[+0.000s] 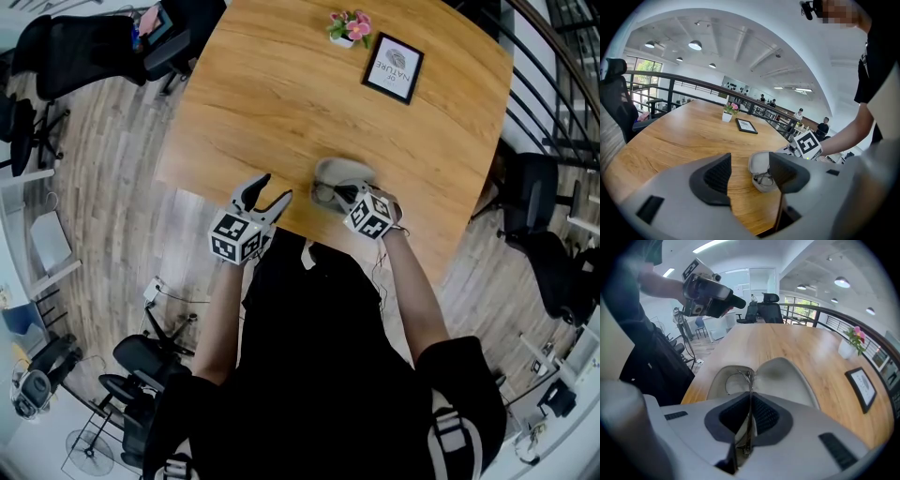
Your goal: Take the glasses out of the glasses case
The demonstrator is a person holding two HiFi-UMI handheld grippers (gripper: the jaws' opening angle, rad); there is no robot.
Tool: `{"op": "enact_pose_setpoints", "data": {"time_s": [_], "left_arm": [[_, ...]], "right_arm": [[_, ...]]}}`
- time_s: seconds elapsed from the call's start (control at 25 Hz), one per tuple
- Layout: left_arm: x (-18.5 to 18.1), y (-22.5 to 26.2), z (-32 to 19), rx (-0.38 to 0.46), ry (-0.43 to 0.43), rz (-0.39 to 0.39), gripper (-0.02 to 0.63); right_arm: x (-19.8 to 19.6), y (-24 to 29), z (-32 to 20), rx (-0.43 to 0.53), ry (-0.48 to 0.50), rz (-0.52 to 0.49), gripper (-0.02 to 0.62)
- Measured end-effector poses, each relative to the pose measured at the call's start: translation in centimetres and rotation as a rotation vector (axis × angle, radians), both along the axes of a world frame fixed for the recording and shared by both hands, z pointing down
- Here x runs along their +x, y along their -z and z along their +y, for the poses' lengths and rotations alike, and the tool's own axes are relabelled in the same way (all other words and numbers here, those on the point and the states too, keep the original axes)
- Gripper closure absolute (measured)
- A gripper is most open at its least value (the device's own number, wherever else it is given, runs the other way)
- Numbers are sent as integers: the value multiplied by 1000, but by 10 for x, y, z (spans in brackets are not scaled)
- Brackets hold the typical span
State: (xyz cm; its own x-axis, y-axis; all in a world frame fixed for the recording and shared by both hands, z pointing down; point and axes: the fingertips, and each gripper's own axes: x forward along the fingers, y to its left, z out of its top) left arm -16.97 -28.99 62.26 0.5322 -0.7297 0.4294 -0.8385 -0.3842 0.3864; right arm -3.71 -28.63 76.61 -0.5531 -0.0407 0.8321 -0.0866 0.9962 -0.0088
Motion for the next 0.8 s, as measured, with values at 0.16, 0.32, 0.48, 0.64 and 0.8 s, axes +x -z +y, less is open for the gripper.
{"op": "enact_pose_setpoints", "data": {"time_s": [0.16,0.32,0.48,0.64,0.8], "left_arm": [[5,3,8,4,7,5,350],[9,9,16,13,6,0,350],[13,16,21,27,5,-3,350],[17,23,24,44,6,-11,350],[25,32,31,66,14,-10,350]], "right_arm": [[0,7,2,8,-1,-9,569],[-1,15,2,27,-7,-24,569],[1,25,5,45,-8,-33,569],[3,34,4,65,-11,-45,569],[11,43,5,87,-25,-61,569]]}}
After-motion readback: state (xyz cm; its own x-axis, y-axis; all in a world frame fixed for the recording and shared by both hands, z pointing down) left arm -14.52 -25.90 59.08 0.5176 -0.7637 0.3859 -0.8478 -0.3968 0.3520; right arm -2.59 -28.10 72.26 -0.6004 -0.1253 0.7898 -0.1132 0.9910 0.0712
